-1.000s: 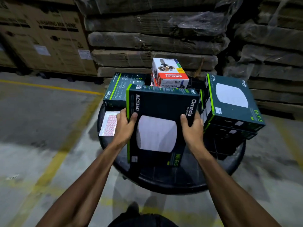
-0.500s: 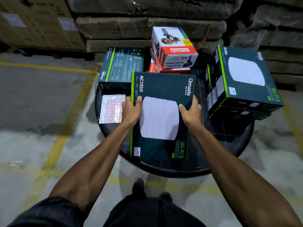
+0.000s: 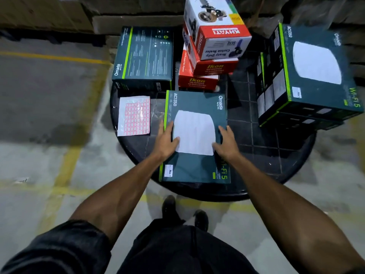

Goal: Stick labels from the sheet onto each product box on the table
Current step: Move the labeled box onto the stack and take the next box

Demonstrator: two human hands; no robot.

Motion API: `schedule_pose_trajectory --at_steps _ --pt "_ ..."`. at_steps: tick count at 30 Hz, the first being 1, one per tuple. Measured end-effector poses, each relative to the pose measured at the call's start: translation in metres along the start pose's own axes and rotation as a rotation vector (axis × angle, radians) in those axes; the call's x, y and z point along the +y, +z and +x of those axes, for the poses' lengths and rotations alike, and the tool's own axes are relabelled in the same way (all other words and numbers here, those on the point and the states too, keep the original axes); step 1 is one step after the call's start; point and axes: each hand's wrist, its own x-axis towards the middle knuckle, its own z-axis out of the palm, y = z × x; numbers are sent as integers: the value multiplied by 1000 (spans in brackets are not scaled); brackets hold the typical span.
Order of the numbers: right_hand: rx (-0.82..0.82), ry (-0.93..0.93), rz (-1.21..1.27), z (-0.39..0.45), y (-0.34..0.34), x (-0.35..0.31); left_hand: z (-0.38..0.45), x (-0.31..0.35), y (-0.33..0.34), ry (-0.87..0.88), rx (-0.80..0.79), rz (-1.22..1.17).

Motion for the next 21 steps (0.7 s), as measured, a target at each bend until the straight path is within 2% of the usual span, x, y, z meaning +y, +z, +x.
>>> schedule_pose_trajectory --at_steps 2,7,9,15,21 --pt "9 -45 -138 -11 6 13 -14 -11 1 45 -39 131" --pt "24 -253 -534 -44 20 38 -56 -30 9 250 -63 630" --pt "8 -293 -645 -56 27 48 -74 -35 15 283 -101 740" --pt "-17 -338 -758 -69 34 67 -93 -42 31 262 -58 773" --pt "-21 -351 -769 -73 34 66 -96 -42 33 252 -66 865"
